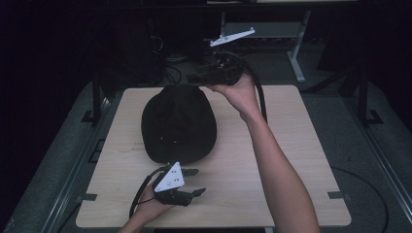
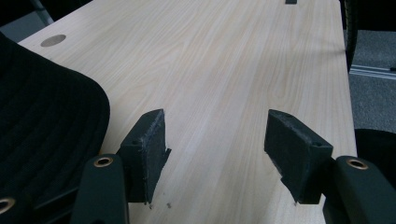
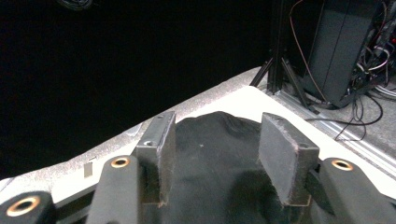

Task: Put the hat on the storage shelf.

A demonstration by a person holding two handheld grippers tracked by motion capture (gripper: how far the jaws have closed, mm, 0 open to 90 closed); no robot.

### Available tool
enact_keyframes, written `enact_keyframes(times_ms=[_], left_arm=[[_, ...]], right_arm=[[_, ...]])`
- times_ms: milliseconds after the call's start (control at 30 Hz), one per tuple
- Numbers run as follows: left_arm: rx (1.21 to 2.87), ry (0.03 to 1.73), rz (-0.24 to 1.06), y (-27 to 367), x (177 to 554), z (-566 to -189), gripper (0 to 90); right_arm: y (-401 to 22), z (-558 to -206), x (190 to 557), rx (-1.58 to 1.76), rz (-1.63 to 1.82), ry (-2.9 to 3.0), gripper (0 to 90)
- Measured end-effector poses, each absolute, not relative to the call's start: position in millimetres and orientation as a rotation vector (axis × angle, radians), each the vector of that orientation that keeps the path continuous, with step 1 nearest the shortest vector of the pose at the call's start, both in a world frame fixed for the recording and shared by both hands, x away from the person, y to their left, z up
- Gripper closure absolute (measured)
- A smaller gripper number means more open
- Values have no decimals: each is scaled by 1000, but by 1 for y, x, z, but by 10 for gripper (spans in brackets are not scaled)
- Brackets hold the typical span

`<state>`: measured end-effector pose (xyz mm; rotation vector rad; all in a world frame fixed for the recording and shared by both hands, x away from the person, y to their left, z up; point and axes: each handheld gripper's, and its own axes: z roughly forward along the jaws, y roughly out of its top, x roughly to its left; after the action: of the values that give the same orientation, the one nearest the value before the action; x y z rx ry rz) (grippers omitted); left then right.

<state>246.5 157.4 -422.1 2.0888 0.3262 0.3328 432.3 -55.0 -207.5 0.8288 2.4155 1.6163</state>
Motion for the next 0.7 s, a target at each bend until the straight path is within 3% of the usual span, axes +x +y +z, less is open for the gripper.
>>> enact_keyframes(times_ms=[700], left_arm=[[2093,342,326,160,248,-423,364]], right_arm=[[-108,-225,410,888,1648,2359,351]])
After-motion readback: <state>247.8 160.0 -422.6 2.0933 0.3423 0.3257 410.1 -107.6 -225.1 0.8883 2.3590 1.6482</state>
